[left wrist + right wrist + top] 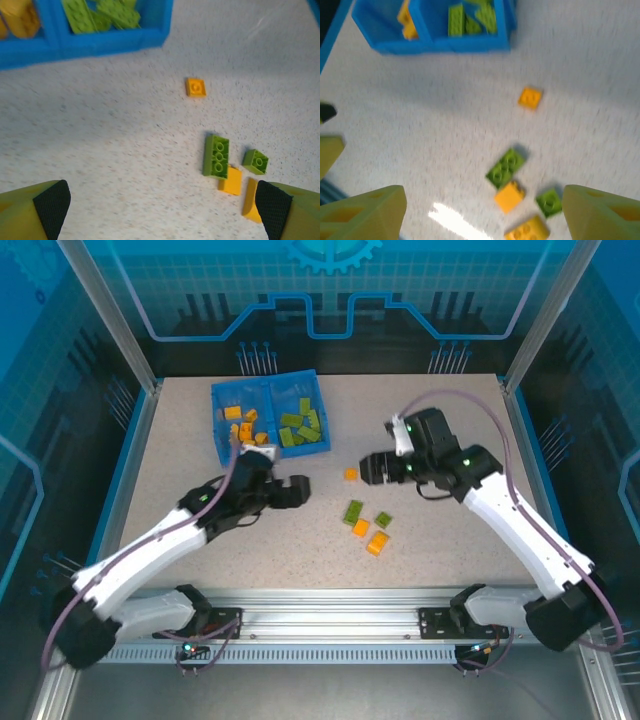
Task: Sort the legos into containers by color
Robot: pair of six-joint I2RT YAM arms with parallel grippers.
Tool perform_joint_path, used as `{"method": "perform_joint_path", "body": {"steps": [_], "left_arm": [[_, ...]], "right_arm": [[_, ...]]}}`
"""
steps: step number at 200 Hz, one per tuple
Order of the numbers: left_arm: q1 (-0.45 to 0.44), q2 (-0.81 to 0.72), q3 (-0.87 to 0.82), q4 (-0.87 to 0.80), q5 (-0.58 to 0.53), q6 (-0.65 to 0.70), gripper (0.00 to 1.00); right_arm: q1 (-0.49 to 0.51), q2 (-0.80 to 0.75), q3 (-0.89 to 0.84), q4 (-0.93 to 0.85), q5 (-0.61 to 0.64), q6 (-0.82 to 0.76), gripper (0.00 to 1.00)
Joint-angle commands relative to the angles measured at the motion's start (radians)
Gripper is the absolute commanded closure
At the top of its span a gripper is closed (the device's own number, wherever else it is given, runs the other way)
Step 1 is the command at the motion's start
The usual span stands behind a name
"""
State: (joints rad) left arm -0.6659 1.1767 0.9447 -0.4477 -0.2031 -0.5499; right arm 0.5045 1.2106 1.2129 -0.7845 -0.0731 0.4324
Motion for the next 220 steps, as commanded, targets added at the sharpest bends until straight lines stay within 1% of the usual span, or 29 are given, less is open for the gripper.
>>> {"method": "perform_joint_path", "body": {"steps": [1, 9, 21, 33, 46, 63, 79, 95, 113, 126, 138, 152, 172, 220], "left_arm": [[-0.059, 0.224, 0.161, -0.087, -0.050, -0.121, 0.01], [-0.067, 0.312, 0.241, -0.107, -0.025, -0.115, 0.01], [-0.067, 0.457, 0.354, -0.155, 0.008, -0.117, 0.01], [-0.068, 0.570, 0.447, -0.172, 0.018, -0.120, 0.01], [-0.068, 0.668, 0.512, -0.153, 0.015, -0.129, 0.01], [-0.069, 0.780, 0.599, -0.150, -0.025, -0.141, 0.04], [-0.067, 0.883, 0.691, -0.190, -0.062, -0.139, 0.06], [-0.066, 0.965, 0.769, -0.215, -0.092, -0.131, 0.09], [-0.065, 1.039, 0.829, -0.210, -0.091, -0.100, 0.11], [-0.063, 1.087, 0.874, -0.221, -0.094, -0.092, 0.15], [-0.058, 1.122, 0.907, -0.233, -0.095, -0.090, 0.21], [-0.053, 1.152, 0.929, -0.236, -0.099, -0.086, 0.30], [-0.047, 1.180, 0.951, -0.238, -0.073, -0.076, 0.44], [-0.047, 1.171, 0.943, -0.236, -0.030, -0.065, 0.68]], "right_arm": [[-0.015, -0.084, -0.102, -0.057, -0.121, 0.116, 0.14], [-0.014, -0.112, -0.136, -0.069, -0.151, 0.135, 0.12], [-0.011, -0.155, -0.184, -0.083, -0.165, 0.171, 0.09], [-0.010, -0.209, -0.251, -0.080, -0.165, 0.215, 0.05], [-0.009, -0.282, -0.316, -0.067, -0.163, 0.260, 0.02], [-0.009, -0.373, -0.390, -0.072, -0.143, 0.300, 0.00], [-0.010, -0.433, -0.423, -0.094, -0.129, 0.316, 0.00], [-0.009, -0.466, -0.439, -0.116, -0.123, 0.324, 0.00], [-0.010, -0.490, -0.452, -0.132, -0.117, 0.330, 0.00], [-0.010, -0.499, -0.457, -0.134, -0.116, 0.332, 0.00], [-0.010, -0.503, -0.457, -0.137, -0.117, 0.334, 0.00], [-0.010, -0.507, -0.457, -0.138, -0.117, 0.335, 0.00], [-0.009, -0.513, -0.457, -0.145, -0.111, 0.332, 0.00], [-0.010, -0.513, -0.462, -0.139, -0.113, 0.336, 0.00]]}}
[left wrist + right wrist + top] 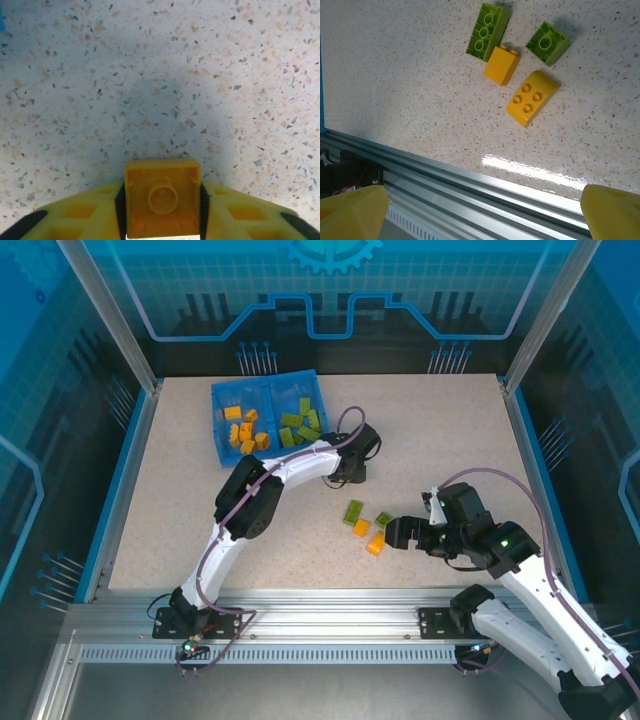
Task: Sort the legos into containers by color
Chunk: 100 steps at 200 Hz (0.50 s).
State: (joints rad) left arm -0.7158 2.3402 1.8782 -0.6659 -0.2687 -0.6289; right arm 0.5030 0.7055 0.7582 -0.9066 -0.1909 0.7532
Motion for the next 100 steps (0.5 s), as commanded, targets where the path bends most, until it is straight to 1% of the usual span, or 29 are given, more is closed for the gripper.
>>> {"method": "perform_joint_path", "body": {"steps": [1, 18, 31, 60, 79, 100], "left_arm": [[0.004, 0.005, 0.009, -0.017, 0.037, 0.015, 0.69], [0.003, -0.037, -0.007, -0.005, 0.061, 0.024, 0.73], [0.003, -0.093, -0.023, -0.009, 0.061, 0.034, 0.74], [0.015, -0.284, -0.100, -0.004, -0.019, 0.079, 0.74], [0.055, -0.408, -0.154, -0.006, -0.065, 0.108, 0.74], [0.138, -0.521, -0.209, 0.009, -0.099, 0.148, 0.73]], "right_arm": [[-0.008, -0.008, -0.006, -0.016, 0.005, 0.014, 0.00], [-0.008, -0.006, 0.000, -0.014, 0.007, 0.015, 0.00], [-0.008, -0.002, 0.009, -0.016, 0.013, 0.014, 0.00], [-0.008, 0.005, 0.016, -0.013, 0.021, 0.013, 0.00], [-0.008, 0.013, 0.018, 0.005, 0.017, 0.018, 0.00], [-0.008, 0.032, 0.018, 0.021, 0.010, 0.017, 0.00]]}}
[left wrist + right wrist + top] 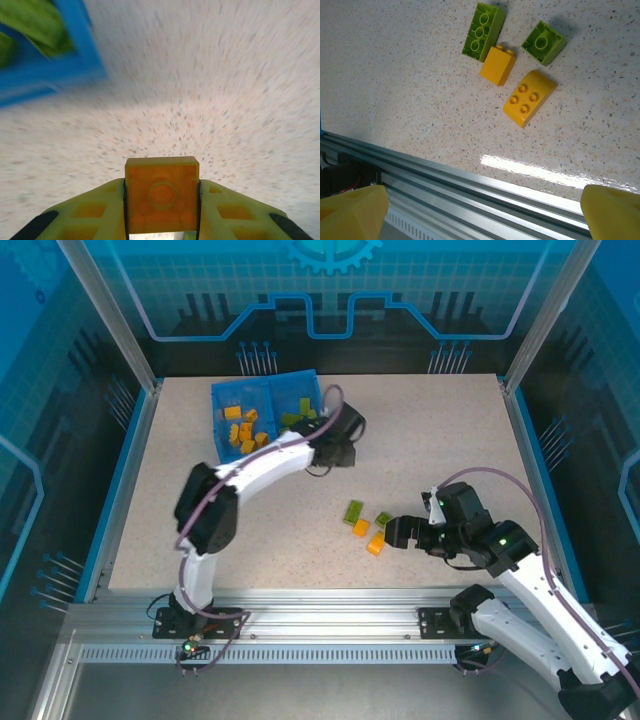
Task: Sort the legos into containers by color
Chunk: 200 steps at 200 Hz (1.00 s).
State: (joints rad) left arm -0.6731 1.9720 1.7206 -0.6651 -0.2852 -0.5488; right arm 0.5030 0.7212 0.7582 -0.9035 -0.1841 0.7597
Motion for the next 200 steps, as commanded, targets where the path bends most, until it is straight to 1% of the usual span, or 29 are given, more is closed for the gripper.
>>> {"method": "perform_joint_path", "body": {"steps": [1, 20, 40, 66, 90, 106, 115, 129, 149, 157, 171, 200], "left_arm": [[0.100, -0.156, -0.054, 0.009, -0.084, 0.070, 0.73], [0.208, -0.207, -0.091, 0.023, -0.079, 0.088, 0.73], [0.332, -0.193, -0.080, 0.033, -0.039, 0.099, 0.73], [0.448, -0.086, 0.025, 0.014, 0.037, 0.100, 0.73], [0.529, 0.050, 0.159, -0.022, 0.095, 0.074, 0.73], [0.559, 0.141, 0.263, -0.060, 0.104, 0.081, 0.73], [0.573, 0.190, 0.317, -0.071, 0.136, 0.090, 0.72], [0.590, 0.265, 0.404, -0.106, 0.185, 0.088, 0.67], [0.610, 0.342, 0.507, -0.175, 0.195, 0.071, 0.59], [0.617, 0.349, 0.513, -0.174, 0.206, 0.062, 0.54], [0.625, 0.343, 0.508, -0.169, 0.232, 0.049, 0.51], [0.627, 0.271, 0.456, -0.143, 0.266, 0.056, 0.50]], "right_arm": [[-0.008, 0.017, 0.018, 0.018, 0.003, 0.010, 0.00], [-0.006, 0.029, 0.020, 0.024, -0.001, 0.010, 0.00], [-0.004, 0.021, 0.017, 0.025, 0.000, 0.016, 0.00], [-0.004, 0.006, 0.016, 0.013, 0.009, 0.022, 0.00], [-0.004, -0.006, 0.026, -0.008, 0.017, 0.024, 0.00], [-0.003, -0.017, 0.032, -0.020, 0.023, 0.026, 0.00], [-0.004, -0.023, 0.033, -0.023, 0.027, 0.030, 0.00], [-0.003, -0.027, 0.035, -0.025, 0.031, 0.032, 0.00], [-0.003, -0.025, 0.048, -0.033, 0.029, 0.030, 0.00], [-0.003, -0.025, 0.054, -0.039, 0.031, 0.030, 0.00], [-0.002, -0.027, 0.059, -0.045, 0.035, 0.030, 0.00], [-0.002, -0.031, 0.053, -0.038, 0.041, 0.033, 0.00]]}}
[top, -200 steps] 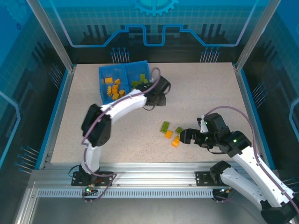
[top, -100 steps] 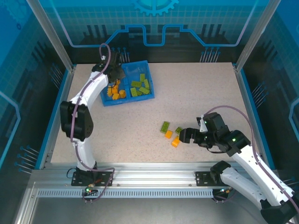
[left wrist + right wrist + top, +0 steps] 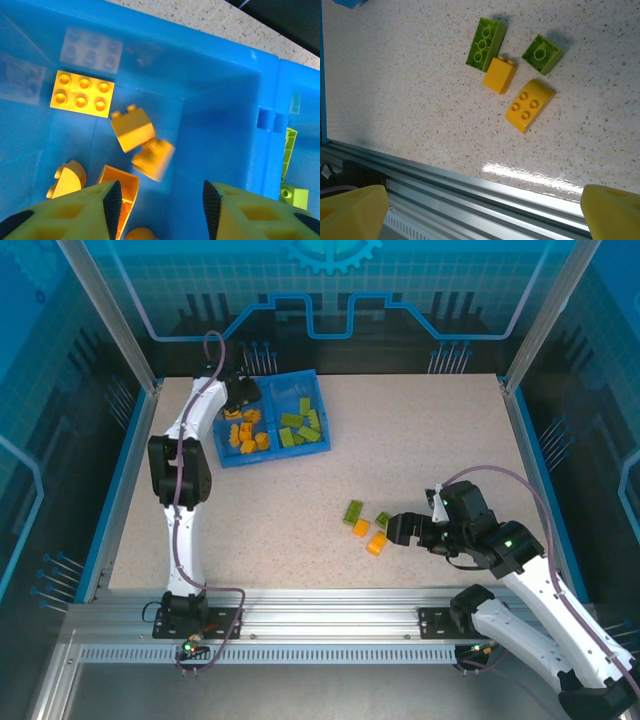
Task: Sort the legos into containers by color
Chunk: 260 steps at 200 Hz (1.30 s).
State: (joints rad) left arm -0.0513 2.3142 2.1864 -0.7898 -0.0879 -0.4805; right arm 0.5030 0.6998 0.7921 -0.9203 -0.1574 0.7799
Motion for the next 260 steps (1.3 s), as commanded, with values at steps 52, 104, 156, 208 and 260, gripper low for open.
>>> {"method": "perform_joint_path", "body": {"steps": [52, 104, 156, 208, 260], "left_arm": [[-0.053, -0.537, -0.460, 0.195, 0.165, -0.031, 0.53], [-0.363, -1.056, -0.908, 0.265, 0.080, 0.220, 0.50], [-0.664, -1.327, -1.185, 0.240, 0.145, 0.538, 0.46], [-0.799, -1.465, -1.405, 0.310, 0.167, 0.801, 0.18], [-0.799, -1.562, -1.566, 0.384, 0.181, 0.913, 0.01]], "right_arm": [[0.002, 0.050, 0.018, 0.011, 0.066, -0.026, 0.00], [0.052, 0.269, 0.054, 0.102, 0.110, -0.032, 0.11], [0.164, 0.586, 0.218, 0.177, 0.199, 0.017, 0.17], [0.193, 0.938, 0.412, 0.158, 0.256, 0.027, 0.17], [0.196, 1.142, 0.515, 0.159, 0.311, 0.062, 0.28]]}}
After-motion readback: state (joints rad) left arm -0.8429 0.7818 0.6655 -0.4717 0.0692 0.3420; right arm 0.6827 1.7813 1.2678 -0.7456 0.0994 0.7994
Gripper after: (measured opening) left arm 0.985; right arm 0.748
